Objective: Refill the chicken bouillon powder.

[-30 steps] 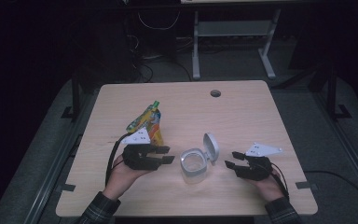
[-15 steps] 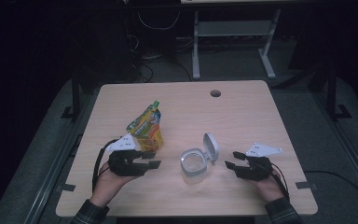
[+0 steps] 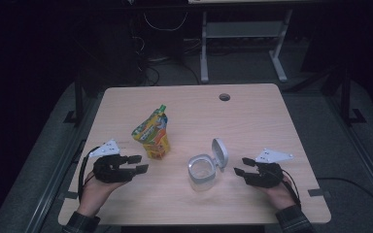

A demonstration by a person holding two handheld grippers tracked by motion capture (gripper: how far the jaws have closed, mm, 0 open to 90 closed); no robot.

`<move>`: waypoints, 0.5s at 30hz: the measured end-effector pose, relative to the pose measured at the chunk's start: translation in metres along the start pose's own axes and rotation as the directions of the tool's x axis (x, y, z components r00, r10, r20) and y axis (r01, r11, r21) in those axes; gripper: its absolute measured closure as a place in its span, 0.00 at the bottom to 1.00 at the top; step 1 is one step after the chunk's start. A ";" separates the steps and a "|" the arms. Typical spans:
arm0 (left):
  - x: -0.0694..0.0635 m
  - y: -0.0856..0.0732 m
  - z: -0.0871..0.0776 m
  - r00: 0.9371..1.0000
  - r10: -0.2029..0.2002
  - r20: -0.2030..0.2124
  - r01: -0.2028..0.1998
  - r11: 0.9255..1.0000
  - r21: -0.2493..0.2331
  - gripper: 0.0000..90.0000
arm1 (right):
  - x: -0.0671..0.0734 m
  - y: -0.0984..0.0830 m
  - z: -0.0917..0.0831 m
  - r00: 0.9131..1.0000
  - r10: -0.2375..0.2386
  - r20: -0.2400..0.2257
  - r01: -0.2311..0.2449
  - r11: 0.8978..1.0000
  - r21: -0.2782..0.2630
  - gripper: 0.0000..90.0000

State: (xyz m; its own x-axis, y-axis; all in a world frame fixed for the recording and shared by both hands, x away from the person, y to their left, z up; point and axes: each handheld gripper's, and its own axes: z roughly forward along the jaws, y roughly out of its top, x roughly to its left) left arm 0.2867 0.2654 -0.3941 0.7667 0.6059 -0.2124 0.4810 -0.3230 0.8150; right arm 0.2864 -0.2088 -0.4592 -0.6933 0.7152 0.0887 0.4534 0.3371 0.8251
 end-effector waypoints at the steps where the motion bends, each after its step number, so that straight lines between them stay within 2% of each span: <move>1: 0.002 0.000 -0.001 1.000 -0.009 -0.009 0.009 1.000 -0.006 0.54 | 0.001 0.000 0.000 1.000 0.005 0.000 -0.005 1.000 0.003 0.52; 5: 0.008 0.001 -0.004 1.000 -0.015 -0.024 0.015 1.000 -0.015 0.50 | 0.000 -0.001 0.001 1.000 0.000 -0.001 0.000 1.000 0.002 0.52; 8: 0.013 0.002 -0.003 0.999 -0.029 -0.046 0.028 0.999 -0.034 0.41 | 0.000 -0.002 0.000 1.000 0.007 0.002 -0.007 1.000 0.005 0.52; 15: 0.020 0.009 -0.004 0.998 -0.022 -0.055 0.019 0.998 -0.059 0.33 | -0.001 -0.002 0.002 1.000 0.009 0.001 -0.009 1.000 0.008 0.51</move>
State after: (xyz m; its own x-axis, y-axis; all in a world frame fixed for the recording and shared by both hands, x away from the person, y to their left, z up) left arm 0.3047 0.2771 -0.3892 0.7315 0.6517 -0.2004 0.4692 -0.2679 0.8415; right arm 0.2874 -0.2088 -0.4618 -0.6886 0.7188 0.0958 0.4643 0.3355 0.8197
